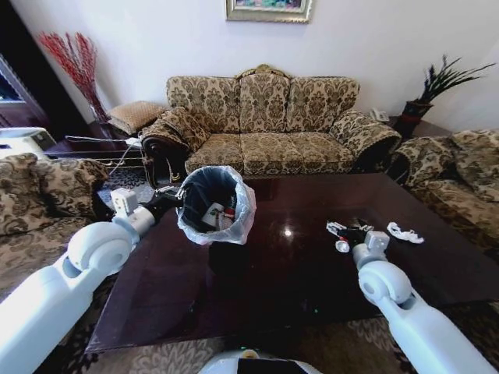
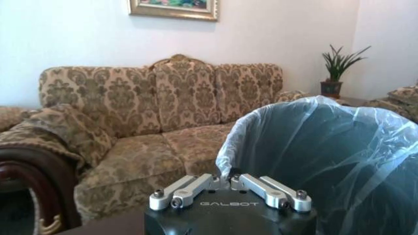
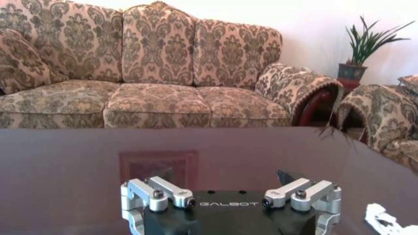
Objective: Move to the front of the table and place the trash on the table into the trash bin.
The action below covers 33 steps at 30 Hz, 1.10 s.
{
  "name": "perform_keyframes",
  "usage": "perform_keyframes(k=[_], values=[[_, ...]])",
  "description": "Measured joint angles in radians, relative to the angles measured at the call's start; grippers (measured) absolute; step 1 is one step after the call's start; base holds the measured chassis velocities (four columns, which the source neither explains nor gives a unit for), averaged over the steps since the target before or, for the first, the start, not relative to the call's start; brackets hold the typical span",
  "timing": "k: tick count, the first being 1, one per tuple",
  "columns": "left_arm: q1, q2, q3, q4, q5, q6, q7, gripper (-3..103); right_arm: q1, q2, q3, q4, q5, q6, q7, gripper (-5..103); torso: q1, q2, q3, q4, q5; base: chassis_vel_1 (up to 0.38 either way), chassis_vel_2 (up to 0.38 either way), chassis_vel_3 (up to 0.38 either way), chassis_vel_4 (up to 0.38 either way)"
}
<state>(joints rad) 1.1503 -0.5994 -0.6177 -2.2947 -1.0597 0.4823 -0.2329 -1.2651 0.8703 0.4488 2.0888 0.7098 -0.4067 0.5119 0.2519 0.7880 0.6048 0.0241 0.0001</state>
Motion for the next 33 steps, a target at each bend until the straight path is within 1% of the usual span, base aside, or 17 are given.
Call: perform_keyframes(k=[4, 8, 11, 12, 13, 14, 16, 19, 20, 22, 23, 24, 25, 27, 28, 30, 33], values=[[0.003, -0.009, 0.004, -0.01, 0.001, 0.001, -0.003, 3, 0.005, 0.005, -0.01, -0.004, -0.007, 0.001, -0.001, 100, 0.0, 0.0, 0.0, -0.0002, 0.0006, -0.223, -0.243, 0.234, 0.224], [0.013, -0.018, 0.005, -0.022, 0.003, 0.001, -0.01, 3, 0.0, 0.011, -0.02, -0.015, -0.031, 0.02, -0.021, 100, 0.0, 0.0, 0.0, -0.0003, -0.0005, -0.272, -0.271, 0.282, 0.271], [0.02, -0.026, 0.004, -0.037, 0.004, 0.001, -0.017, 3, -0.003, 0.036, -0.106, -0.03, -0.053, 0.062, -0.015, 100, 0.0, 0.0, 0.0, -0.0004, 0.0012, -0.284, -0.283, 0.265, 0.267], [0.02, -0.026, 0.004, -0.037, 0.004, 0.001, -0.017, 3, -0.003, 0.036, -0.106, -0.03, -0.053, 0.062, -0.015, 100, 0.0, 0.0, 0.0, -0.0004, 0.0012, -0.274, -0.26, 0.257, 0.263], [0.02, -0.027, 0.004, -0.042, 0.004, 0.001, -0.021, 3, -0.002, 0.066, -0.157, -0.036, -0.049, 0.069, 0.005, 100, 0.0, 0.0, 0.0, -0.0009, 0.0007, -0.211, -0.189, 0.192, 0.203], [0.019, -0.024, 0.007, -0.045, 0.004, 0.001, -0.023, 3, -0.001, 0.09, -0.184, -0.041, -0.041, 0.069, 0.008, 100, 0.0, 0.0, 0.0, -0.0005, 0.0008, -0.168, -0.189, 0.085, 0.114], [0.019, -0.023, 0.008, -0.045, 0.004, 0.001, -0.023, 3, -0.001, 0.101, -0.195, -0.045, -0.035, 0.07, 0.007, 100, 0.0, 0.0, 0.0, -0.0007, 0.0012, -0.168, -0.09, 0.085, 0.114], [0.015, -0.011, 0.016, -0.046, 0.004, 0.001, -0.022, 3, 0.008, 0.143, -0.222, -0.102, -0.011, 0.094, -0.022, 100, 0.0, 0.0, 0.0, -0.0004, 0.0002, 0.0, 0.0, 0.0, 0.0], [0.015, -0.011, 0.016, -0.046, 0.004, 0.001, -0.022, 3, 0.008, 0.143, -0.222, -0.102, -0.011, 0.094, -0.022, 100, 0.0, 0.0, 0.0, -0.0004, 0.0002, 0.0, 0.0, 0.0, 0.0], [0.018, -0.011, 0.016, -0.045, 0.004, 0.002, -0.022, 3, 0.024, 0.148, -0.222, -0.137, 0.005, 0.119, -0.06, 100, 0.0, 0.0, 0.0, 0.0005, -0.0017, 0.042, 0.03, -0.017, -0.01], [0.019, -0.011, 0.016, -0.046, 0.005, 0.002, -0.024, 3, 0.031, 0.147, -0.222, -0.153, 0.013, 0.131, -0.085, 100, 0.0, 0.0, 0.0, 0.0008, -0.001, 0.083, 0.079, -0.015, -0.021], [0.019, -0.011, 0.016, -0.046, 0.005, 0.002, -0.024, 3, 0.031, 0.147, -0.222, -0.153, 0.013, 0.131, -0.085, 100, 0.0, 0.0, 0.0, 0.0008, -0.001, 0.083, 0.079, -0.015, -0.021], [0.019, -0.01, 0.019, -0.047, 0.005, 0.002, -0.025, 3, 0.039, 0.142, -0.223, -0.172, 0.018, 0.15, -0.119, 100, 0.0, 0.0, 0.0, 0.0011, -0.0002, 0.083, 0.079, -0.012, -0.038], [0.019, -0.01, 0.021, -0.048, 0.005, 0.002, -0.025, 3, 0.042, 0.137, -0.225, -0.178, 0.02, 0.152, -0.132, 100, 0.0, 0.0, 0.0, 0.0011, -0.0005, 0.0, 0.0, 0.0, 0.0], [0.017, -0.01, 0.025, -0.049, 0.005, 0.003, -0.024, 3, 0.047, 0.127, -0.228, -0.191, 0.024, 0.152, -0.153, 100, 0.0, 0.0, 0.0, 0.0002, -0.0007, 0.0, 0.0, 0.0, 0.0], [0.015, -0.01, 0.028, -0.049, 0.005, 0.004, -0.024, 3, 0.053, 0.124, -0.229, -0.209, 0.024, 0.149, -0.154, 100, 0.0, 0.0, 0.0, -0.0007, 0.0014, 0.0, 0.0, 0.0, 0.0], [0.015, -0.013, 0.03, -0.046, 0.005, 0.004, -0.023, 3, 0.059, 0.128, -0.229, -0.226, 0.025, 0.147, -0.153, 100, 0.0, 0.0, 0.0, -0.0011, 0.0006, 0.0, 0.0, 0.0, 0.0]])
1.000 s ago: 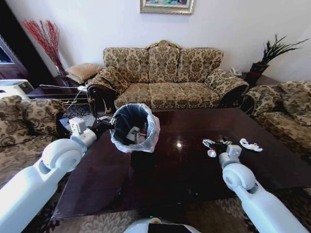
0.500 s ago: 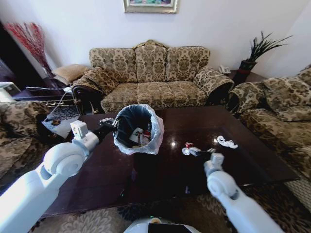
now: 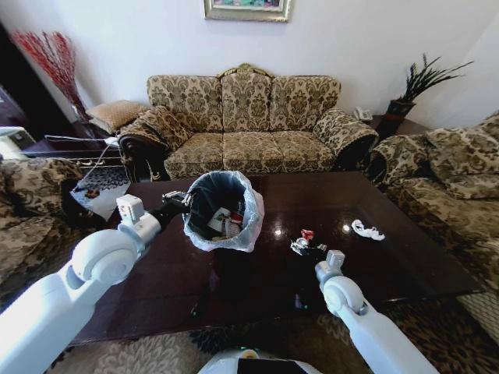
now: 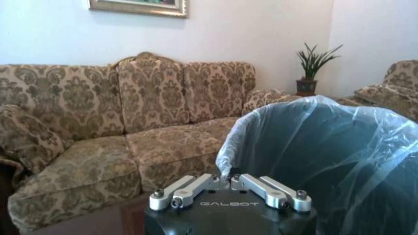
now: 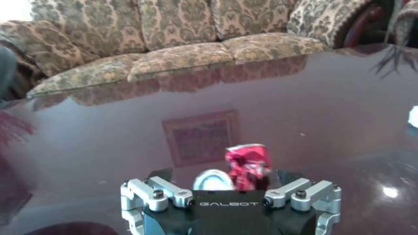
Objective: Move to the front of the table and place the trash on the table into the trash bin.
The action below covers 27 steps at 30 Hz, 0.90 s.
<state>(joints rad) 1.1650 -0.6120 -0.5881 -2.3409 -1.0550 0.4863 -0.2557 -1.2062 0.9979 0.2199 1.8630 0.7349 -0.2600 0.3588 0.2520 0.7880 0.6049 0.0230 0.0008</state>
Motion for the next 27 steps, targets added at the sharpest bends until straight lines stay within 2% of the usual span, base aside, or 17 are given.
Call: perform_keyframes(k=[2, 4, 8, 9, 11, 14, 15, 18, 20, 21, 23, 25, 26, 27], values=[[0.001, -0.003, 0.001, 0.002, 0.0, 0.0, 0.0, 3, 0.006, 0.003, -0.001, -0.015, 0.004, 0.0, -0.001, 100, 0.0, 0.0, 0.0, 0.0001, -0.0005, 0.0, 0.0, 0.0, 0.0], [0.002, -0.005, 0.003, 0.005, 0.0, 0.0, 0.0, 3, 0.014, 0.004, -0.008, -0.036, 0.009, 0.003, -0.013, 101, 0.0, 0.0, 0.0, 0.0012, -0.0005, 0.0, 0.0, 0.0, 0.0], [0.001, -0.005, 0.005, 0.006, 0.0, 0.001, 0.001, 3, 0.028, 0.002, -0.014, -0.073, 0.015, 0.016, -0.082, 97, 0.0, 0.0, 0.0, 0.0015, -0.0008, 0.0, 0.0, 0.0, 0.0], [0.001, -0.005, 0.005, 0.007, 0.0, 0.001, 0.002, 3, 0.032, 0.002, -0.014, -0.087, 0.016, 0.019, -0.097, 87, 0.0, 0.0, 0.0, 0.0013, -0.0005, 0.0, 0.0, 0.0, 0.0], [0.001, -0.005, 0.005, 0.008, 0.0, 0.001, 0.002, 3, 0.035, 0.003, -0.014, -0.095, 0.017, 0.02, -0.104, 87, 0.0, 0.0, 0.0, 0.0009, -0.0005, 0.0, 0.0, 0.0, 0.0], [0.003, -0.005, 0.001, 0.008, 0.0, 0.001, 0.003, 3, 0.035, 0.012, -0.009, -0.104, 0.035, 0.018, -0.102, 71, 0.0, 0.0, 0.0, 0.0007, -0.0003, 0.0, 0.0, 0.0, 0.0], [0.003, -0.005, 0.001, 0.008, 0.0, 0.001, 0.003, 3, 0.035, 0.012, -0.009, -0.104, 0.035, 0.018, -0.102, 71, 0.0, 0.0, 0.0, 0.0007, -0.0003, 0.0, 0.0, 0.0, 0.0], [-0.001, 0.0, 0.0, 0.012, 0.0, 0.001, 0.003, 3, 0.028, 0.016, -0.006, -0.105, 0.032, 0.018, -0.095, 54, 0.0, 0.0, 0.0, 0.0011, -0.0005, 0.0, 0.0, 0.0, 0.0], [-0.002, 0.001, 0.0, 0.012, 0.0, 0.001, 0.003, 3, 0.027, 0.016, -0.006, -0.104, 0.031, 0.018, -0.093, 54, 0.0, 0.0, 0.0, 0.0011, -0.0006, 0.0, 0.0, 0.0, 0.0], [-0.006, 0.003, 0.0, 0.012, -0.001, 0.001, 0.003, 3, 0.025, 0.015, -0.004, -0.1, 0.028, 0.017, -0.086, 44, 0.0, 0.0, 0.0, 0.001, -0.0005, 0.0, 0.0, 0.0, 0.0], [-0.007, 0.004, 0.0, 0.012, -0.001, 0.0, 0.004, 3, 0.025, 0.015, -0.003, -0.098, 0.027, 0.017, -0.084, 44, 0.0, 0.0, 0.0, 0.0009, -0.0005, 0.0, 0.0, 0.0, 0.0], [-0.007, 0.004, 0.0, 0.012, -0.001, 0.0, 0.004, 3, 0.024, 0.012, 0.0, -0.094, 0.022, 0.017, -0.079, 33, 0.0, 0.0, 0.0, 0.0009, -0.0004, 0.0, 0.0, 0.0, 0.0], [-0.007, 0.004, 0.0, 0.012, -0.001, 0.0, 0.004, 3, 0.024, 0.012, 0.0, -0.094, 0.022, 0.017, -0.079, 33, 0.0, 0.0, 0.0, 0.0009, -0.0004, 0.0, 0.0, 0.0, 0.0], [-0.006, 0.004, -0.001, 0.012, -0.002, 0.0, 0.004, 3, 0.024, 0.012, 0.0, -0.094, 0.018, 0.017, -0.078, 27, 0.0, 0.0, 0.0, 0.0009, -0.0004, 0.0, 0.0, 0.0, 0.0]])
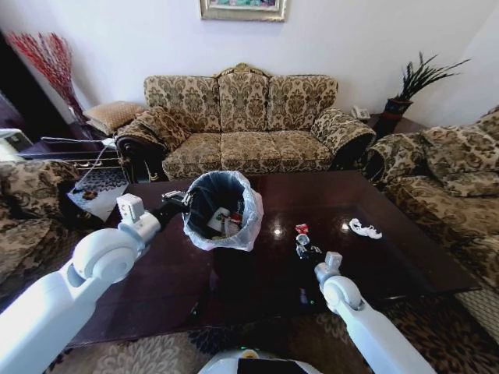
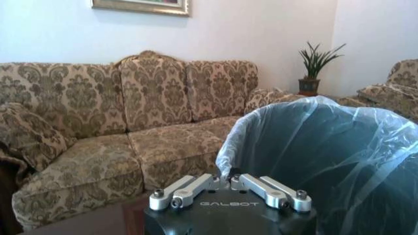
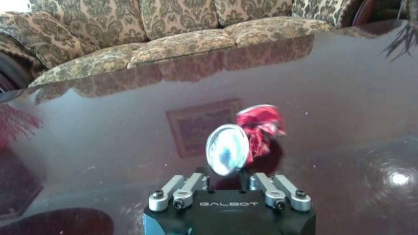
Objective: Move to the front of the table and place the trash on the table into the trash bin.
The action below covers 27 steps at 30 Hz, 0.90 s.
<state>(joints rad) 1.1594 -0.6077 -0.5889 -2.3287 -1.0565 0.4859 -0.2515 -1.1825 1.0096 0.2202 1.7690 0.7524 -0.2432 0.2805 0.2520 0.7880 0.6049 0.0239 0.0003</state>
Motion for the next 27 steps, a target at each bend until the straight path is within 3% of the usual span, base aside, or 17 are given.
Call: perform_keyframes(k=[2, 4, 7, 18, 22, 25, 27], values=[[0.002, 0.0, -0.002, 0.0, 0.0, 0.0, 0.0, 3, -0.002, 0.0, 0.001, 0.0, -0.008, 0.0, 0.001, 16, 0.0, 0.0, 0.0, 0.0001, -0.0001, 0.0, 0.0, 0.0, 0.0], [0.002, 0.0, -0.003, -0.001, 0.0, -0.001, 0.0, 3, -0.003, 0.0, 0.001, 0.002, -0.011, 0.0, 0.001, 16, 0.0, 0.0, 0.0, 0.0001, -0.0001, 0.0, 0.0, 0.0, 0.0], [0.002, 0.0, -0.003, -0.003, 0.0, -0.001, 0.001, 3, -0.007, -0.001, 0.004, 0.008, -0.015, 0.001, 0.006, 2, 0.0, 0.0, 0.0, 0.0001, 0.0, 0.0, 0.0, 0.0, 0.0], [0.007, 0.0, -0.007, -0.011, 0.0, -0.002, 0.001, 3, -0.009, -0.016, 0.014, 0.042, -0.052, 0.015, 0.019, -3, 0.0, 0.0, 0.0, 0.0, 0.0, 0.0, 0.0, 0.0, 0.0], [0.009, 0.001, -0.007, -0.015, 0.0, -0.002, 0.001, 3, 0.007, -0.023, 0.016, 0.049, -0.058, 0.015, 0.031, 1, 0.0, 0.0, 0.0, 0.0, 0.0, 0.0, 0.0, 0.0, 0.0], [0.011, 0.001, -0.006, -0.016, 0.0, -0.003, 0.001, 3, 0.042, -0.038, 0.018, 0.015, -0.061, 0.015, 0.031, 17, 0.0, 0.0, 0.0, 0.0001, -0.0001, 0.0, 0.0, 0.0, 0.0], [0.011, 0.001, -0.006, -0.016, 0.0, -0.003, 0.0, 3, 0.052, -0.042, 0.018, -0.002, -0.061, 0.015, 0.024, 22, 0.0, 0.0, 0.0, 0.0001, -0.0001, 0.0, 0.0, 0.0, 0.0]])
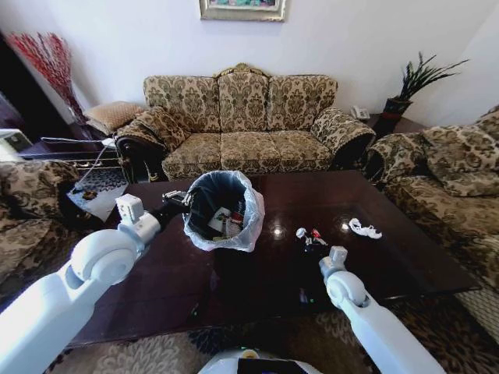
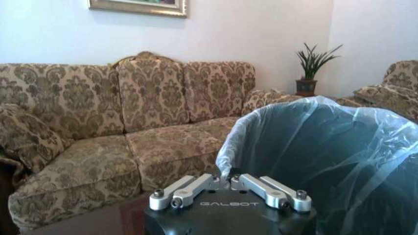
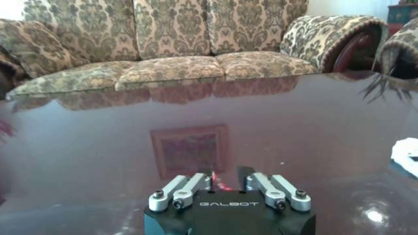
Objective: Move to the front of the table and place the trash on the table into the trash bin.
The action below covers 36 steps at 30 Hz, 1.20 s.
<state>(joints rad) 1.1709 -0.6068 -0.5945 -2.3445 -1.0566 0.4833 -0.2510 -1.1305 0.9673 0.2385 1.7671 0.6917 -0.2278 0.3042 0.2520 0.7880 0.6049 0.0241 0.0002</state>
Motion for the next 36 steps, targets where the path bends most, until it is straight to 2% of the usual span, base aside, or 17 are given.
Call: perform_keyframes(k=[1, 2, 5, 6, 9, 11, 12, 15, 16, 18, 20, 22, 23, 27, 30, 33, 36], values=[[0.0, 0.002, 0.0, 0.0, 0.0, 0.0, 0.0, 3, 0.008, -0.001, 0.0, -0.015, 0.005, 0.0, -0.012, 27, 0.0, 0.0, 0.0, -0.0002, 0.0001, 0.0, 0.0, 0.0, 0.0], [0.0, 0.002, 0.0, 0.0, 0.0, 0.0, 0.0, 3, 0.008, -0.001, 0.0, -0.015, 0.005, 0.0, -0.012, 27, 0.0, 0.0, 0.0, -0.0002, 0.0001, 0.0, 0.0, 0.0, 0.0], [-0.005, 0.007, 0.003, 0.005, 0.0, 0.0, 0.0, 3, 0.021, 0.006, -0.001, -0.039, 0.025, 0.003, -0.03, 44, 0.0, 0.0, 0.0, -0.0002, 0.0001, 0.0, 0.0, 0.0, 0.0], [-0.005, 0.007, 0.003, 0.005, 0.0, 0.0, 0.0, 3, 0.021, 0.006, -0.001, -0.039, 0.025, 0.003, -0.03, 44, 0.0, 0.0, 0.0, -0.0002, 0.0001, 0.0, 0.0, 0.0, 0.0], [-0.008, 0.008, 0.005, 0.009, -0.001, -0.001, 0.0, 3, 0.032, 0.02, -0.015, -0.055, 0.03, 0.005, -0.052, 60, 0.0, 0.0, 0.0, 0.0, 0.0001, 0.0, 0.0, 0.0, 0.0], [-0.007, 0.007, 0.005, 0.011, -0.001, -0.001, 0.0, 3, 0.035, 0.024, -0.019, -0.057, 0.029, 0.006, -0.059, 60, 0.0, 0.0, 0.0, -0.0001, -0.0001, 0.0, 0.0, 0.0, 0.0], [-0.006, 0.006, 0.005, 0.013, 0.0, -0.001, 0.0, 3, 0.039, 0.027, -0.024, -0.057, 0.029, 0.006, -0.062, 71, 0.0, 0.0, 0.0, -0.0001, 0.0003, 0.0, 0.0, 0.0, 0.0], [-0.004, 0.002, 0.006, 0.017, 0.0, -0.001, 0.0, 3, 0.044, 0.03, -0.03, -0.058, 0.029, 0.006, -0.063, 77, 0.0, 0.0, 0.0, -0.0002, 0.0, 0.0, 0.0, 0.0, 0.0], [-0.004, 0.001, 0.006, 0.019, 0.0, -0.001, 0.0, 3, 0.045, 0.031, -0.032, -0.061, 0.029, 0.006, -0.063, 84, 0.0, 0.0, 0.0, -0.0001, -0.0002, 0.0, 0.0, 0.0, 0.0], [-0.006, -0.001, 0.008, 0.023, 0.001, -0.001, 0.0, 3, 0.048, 0.034, -0.034, -0.07, 0.028, 0.006, -0.065, 78, 0.0, 0.0, 0.0, 0.0, 0.0, 0.0, 0.0, 0.0, 0.0], [-0.006, -0.001, 0.008, 0.024, 0.001, -0.001, 0.0, 3, 0.048, 0.034, -0.034, -0.071, 0.027, 0.006, -0.066, 78, 0.0, 0.0, 0.0, 0.0, 0.0, 0.0, 0.0, 0.0, 0.0], [-0.014, -0.002, 0.011, 0.033, 0.001, -0.003, 0.003, 3, 0.047, 0.037, -0.034, -0.083, 0.027, 0.009, -0.071, 66, 0.0, 0.0, 0.0, -0.0002, 0.0001, 0.0, 0.0, 0.0, 0.0], [-0.014, -0.002, 0.011, 0.033, 0.001, -0.003, 0.003, 3, 0.047, 0.037, -0.034, -0.083, 0.027, 0.009, -0.071, 66, 0.0, 0.0, 0.0, -0.0002, 0.0001, 0.0, 0.0, 0.0, 0.0], [-0.02, -0.004, 0.014, 0.042, 0.001, -0.004, 0.008, 3, 0.048, 0.042, -0.036, -0.089, 0.026, 0.01, -0.073, 45, 0.0, 0.0, 0.0, -0.0003, -0.0001, 0.0, 0.0, 0.0, 0.0], [-0.02, -0.004, 0.014, 0.043, 0.001, -0.004, 0.011, 3, 0.052, 0.043, -0.039, -0.09, 0.027, 0.011, -0.072, 40, 0.0, 0.0, 0.0, -0.0002, 0.0, 0.0, 0.0, 0.0, 0.0], [-0.022, -0.004, 0.014, 0.046, 0.002, -0.004, 0.014, 3, 0.057, 0.044, -0.043, -0.091, 0.031, 0.011, -0.07, 25, 0.0, 0.0, 0.0, 0.0, 0.0001, 0.0, 0.0, 0.0, 0.0], [-0.023, -0.004, 0.013, 0.048, 0.002, -0.005, 0.017, 3, 0.058, 0.046, -0.043, -0.092, 0.031, 0.011, -0.07, 22, 0.0, 0.0, 0.0, -0.0001, 0.0, 0.0, 0.0, 0.0, 0.0]])
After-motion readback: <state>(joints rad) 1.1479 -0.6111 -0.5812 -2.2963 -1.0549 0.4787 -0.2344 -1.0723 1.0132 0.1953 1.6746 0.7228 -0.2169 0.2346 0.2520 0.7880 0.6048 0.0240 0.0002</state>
